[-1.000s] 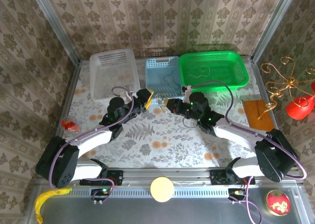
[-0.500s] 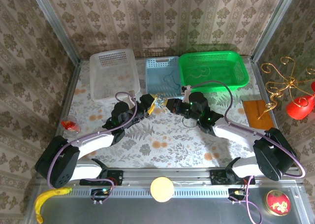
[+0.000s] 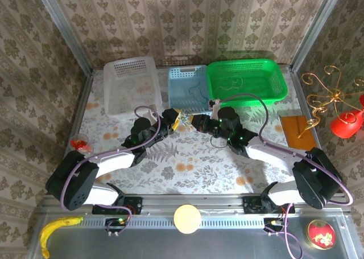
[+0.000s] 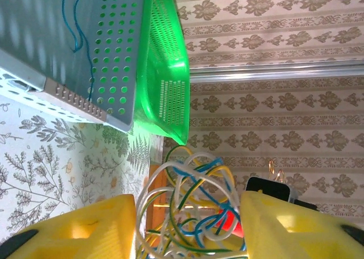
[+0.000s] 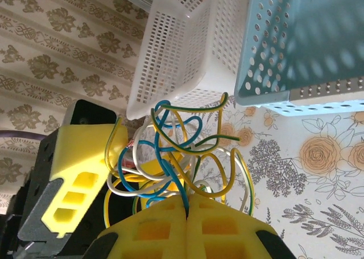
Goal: Untangle the cables
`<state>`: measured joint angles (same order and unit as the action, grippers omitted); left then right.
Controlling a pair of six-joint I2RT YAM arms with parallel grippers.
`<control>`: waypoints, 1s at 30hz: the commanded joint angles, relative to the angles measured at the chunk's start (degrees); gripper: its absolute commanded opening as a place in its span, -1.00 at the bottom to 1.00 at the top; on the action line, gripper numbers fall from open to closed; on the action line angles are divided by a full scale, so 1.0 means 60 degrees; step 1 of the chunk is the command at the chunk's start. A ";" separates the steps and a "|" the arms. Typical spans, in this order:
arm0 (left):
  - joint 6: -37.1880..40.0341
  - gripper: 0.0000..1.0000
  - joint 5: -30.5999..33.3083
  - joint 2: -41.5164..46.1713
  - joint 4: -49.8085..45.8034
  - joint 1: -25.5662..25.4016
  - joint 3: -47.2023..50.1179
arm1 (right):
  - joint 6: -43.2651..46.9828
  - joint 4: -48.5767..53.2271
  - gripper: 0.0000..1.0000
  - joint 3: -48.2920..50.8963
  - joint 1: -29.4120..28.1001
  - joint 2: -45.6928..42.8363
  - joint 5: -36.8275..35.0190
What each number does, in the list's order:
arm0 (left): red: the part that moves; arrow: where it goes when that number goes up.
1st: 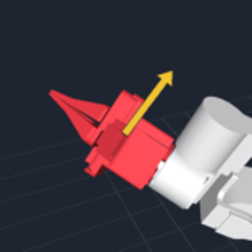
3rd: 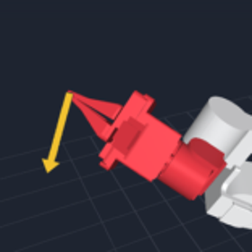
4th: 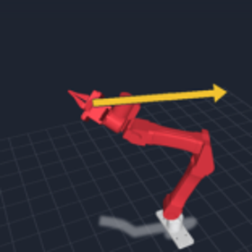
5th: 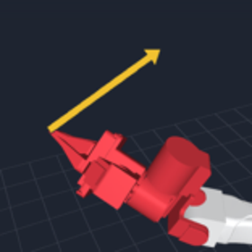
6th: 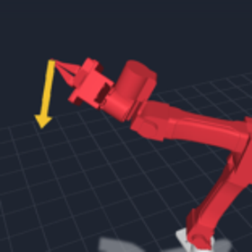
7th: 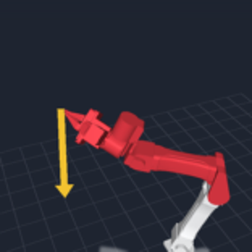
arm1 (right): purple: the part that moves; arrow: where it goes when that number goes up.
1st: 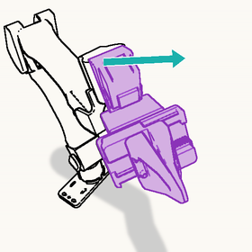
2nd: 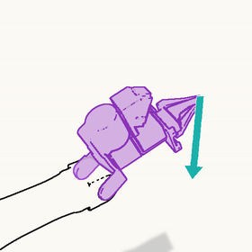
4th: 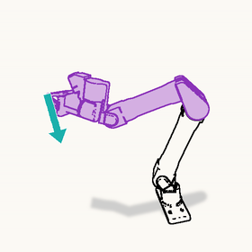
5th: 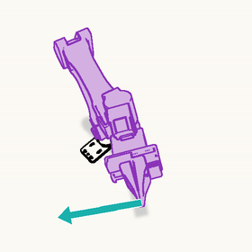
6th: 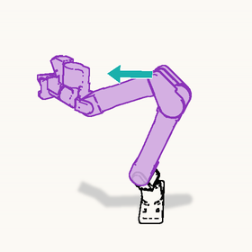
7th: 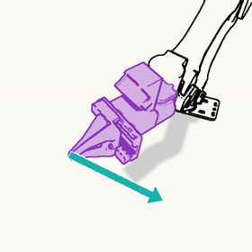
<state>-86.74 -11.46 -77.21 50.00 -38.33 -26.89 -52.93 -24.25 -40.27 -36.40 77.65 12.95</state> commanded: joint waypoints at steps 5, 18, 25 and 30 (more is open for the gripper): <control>-0.0016 -0.08 0.0211 0.0064 0.0473 -0.0004 -0.0154 | -0.0164 -0.0381 -1.00 0.0294 -0.0085 -0.0045 0.0039; 0.0995 -0.28 -0.0608 0.0157 0.0529 0.0041 -0.0125 | -0.0155 -0.0329 -1.00 0.0443 -0.0071 -0.0147 -0.0093; 0.3686 -0.18 -0.1630 0.0286 -0.0344 0.0387 0.0001 | -0.0144 -0.0106 -1.00 0.0566 0.0046 -0.0360 -0.0174; 0.4443 -0.15 -0.1415 0.0788 -0.1355 0.0446 0.0185 | -0.0144 -0.0006 -1.00 0.0732 0.0116 -0.0583 -0.0261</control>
<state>-65.95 -18.81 -74.72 44.93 -35.94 -26.52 -53.19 -24.14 -36.82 -36.12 75.99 12.67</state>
